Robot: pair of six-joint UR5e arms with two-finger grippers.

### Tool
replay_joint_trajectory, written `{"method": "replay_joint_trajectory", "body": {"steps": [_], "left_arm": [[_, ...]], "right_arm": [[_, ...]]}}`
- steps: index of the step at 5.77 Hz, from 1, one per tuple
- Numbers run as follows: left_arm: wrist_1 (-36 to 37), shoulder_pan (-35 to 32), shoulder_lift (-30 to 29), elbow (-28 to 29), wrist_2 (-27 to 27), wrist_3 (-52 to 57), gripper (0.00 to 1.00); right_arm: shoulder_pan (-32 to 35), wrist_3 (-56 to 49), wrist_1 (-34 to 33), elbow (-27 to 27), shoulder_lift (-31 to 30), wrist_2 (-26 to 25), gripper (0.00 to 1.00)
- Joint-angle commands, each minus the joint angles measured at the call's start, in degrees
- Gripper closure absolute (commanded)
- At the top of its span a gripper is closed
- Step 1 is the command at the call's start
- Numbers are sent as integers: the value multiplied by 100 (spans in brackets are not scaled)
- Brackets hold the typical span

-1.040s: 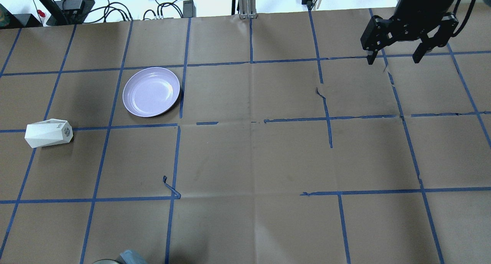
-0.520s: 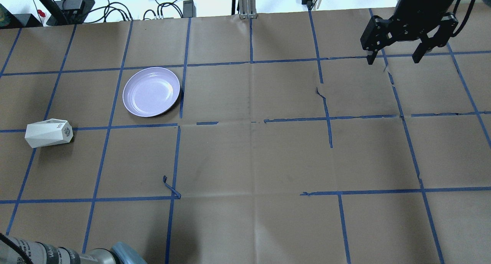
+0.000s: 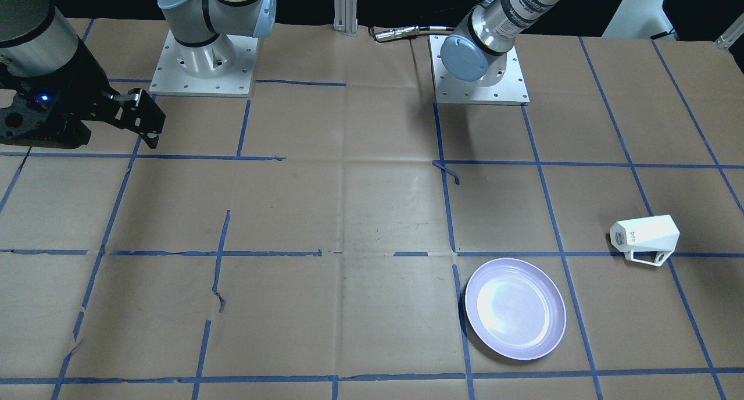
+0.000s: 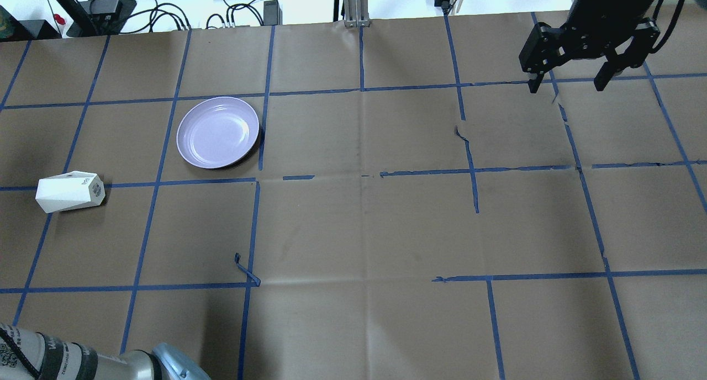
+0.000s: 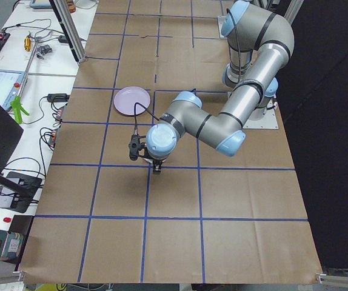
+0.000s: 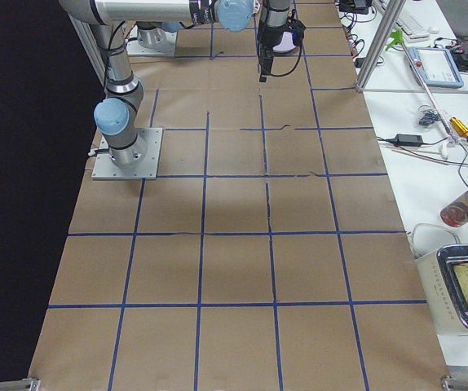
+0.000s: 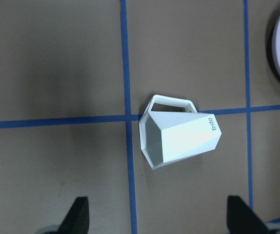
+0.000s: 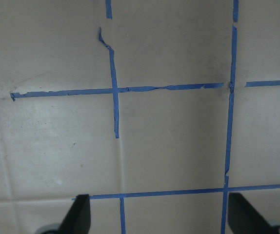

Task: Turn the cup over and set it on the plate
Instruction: 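Lower the left gripper onto the cup's open end and close on it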

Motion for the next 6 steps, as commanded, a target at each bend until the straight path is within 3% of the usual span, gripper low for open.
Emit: {"method": "replay_joint_trajectory", "body": {"steps": [1,4,6], "left_arm": [[-576,347,-824,26,-833,452,1],[-1630,655,-1652,26,-1468,778,1],[-2306,752,-1899,17,-1679,937,1]], "right_arm": [[0,0,0,0,0,0,0],[0,0,0,0,0,0,0],[0,0,0,0,0,0,0]]}}
